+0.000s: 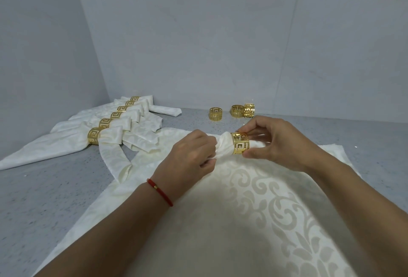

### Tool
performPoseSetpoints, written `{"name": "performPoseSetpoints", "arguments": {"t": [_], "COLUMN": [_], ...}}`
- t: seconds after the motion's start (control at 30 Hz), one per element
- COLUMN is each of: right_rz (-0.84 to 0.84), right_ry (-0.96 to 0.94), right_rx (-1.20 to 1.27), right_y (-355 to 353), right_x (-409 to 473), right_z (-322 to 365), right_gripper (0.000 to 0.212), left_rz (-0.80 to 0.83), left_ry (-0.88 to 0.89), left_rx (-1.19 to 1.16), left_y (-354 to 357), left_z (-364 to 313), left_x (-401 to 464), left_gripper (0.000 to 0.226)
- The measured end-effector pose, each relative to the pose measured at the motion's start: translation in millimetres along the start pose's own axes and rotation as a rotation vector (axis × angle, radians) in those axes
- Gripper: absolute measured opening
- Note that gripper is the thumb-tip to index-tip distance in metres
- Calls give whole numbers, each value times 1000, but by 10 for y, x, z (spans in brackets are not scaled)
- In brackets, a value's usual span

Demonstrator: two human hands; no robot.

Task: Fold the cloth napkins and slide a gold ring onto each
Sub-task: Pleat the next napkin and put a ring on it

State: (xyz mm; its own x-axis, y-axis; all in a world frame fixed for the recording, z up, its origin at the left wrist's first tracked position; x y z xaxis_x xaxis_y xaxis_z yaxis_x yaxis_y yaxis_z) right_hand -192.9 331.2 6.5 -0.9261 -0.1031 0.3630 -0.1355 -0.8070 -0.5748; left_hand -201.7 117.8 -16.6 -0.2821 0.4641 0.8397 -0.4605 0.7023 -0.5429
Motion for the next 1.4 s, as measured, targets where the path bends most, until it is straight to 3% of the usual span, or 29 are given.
{"name": "performPoseSetpoints", "arguments": {"t": [0.37,0.47,0.63,0.87,1.07,1.4], "right_rz": [-34,-9,49,108,110,77], "right_ry": [-34,-33,-25,-7,-22,-41], "right_rx": [16,38,32,129,147,109], "right_y": [-9,3,11,-10,-11,-58], "right_x": [-12,-12,-11,-25,-19,-50], "right_z": [90,81,67,24,74,171], "right_gripper": [44,44,44,44,44,43], "left_rz": [53,73,93,67,29,-26], "left_ry": [-44,-28,16,32,83,-61], "left_rx": [-60,-52,-63,-76,-67,-153], "left_y": [-3,6,-1,-10,-53,-89], "left_z": [-8,-21,-119,-174,-226,-232], "left_x": [1,-2,12,13,31,27], "left_gripper": [17,34,30,44,33,49]}}
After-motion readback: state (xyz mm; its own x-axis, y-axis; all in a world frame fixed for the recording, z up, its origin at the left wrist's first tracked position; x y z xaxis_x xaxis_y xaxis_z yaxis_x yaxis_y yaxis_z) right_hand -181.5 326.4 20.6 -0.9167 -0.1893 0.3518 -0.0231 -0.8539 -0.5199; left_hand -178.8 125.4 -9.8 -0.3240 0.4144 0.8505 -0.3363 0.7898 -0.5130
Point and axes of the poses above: each hand's wrist, its own x-axis towards the middle knuckle, its own y-axis out of the palm, z = x × y, the point moved 4 cm from there along x, towards the middle knuckle, and after that the axes turned 7 degrees about -z, right-handed, at the moved point
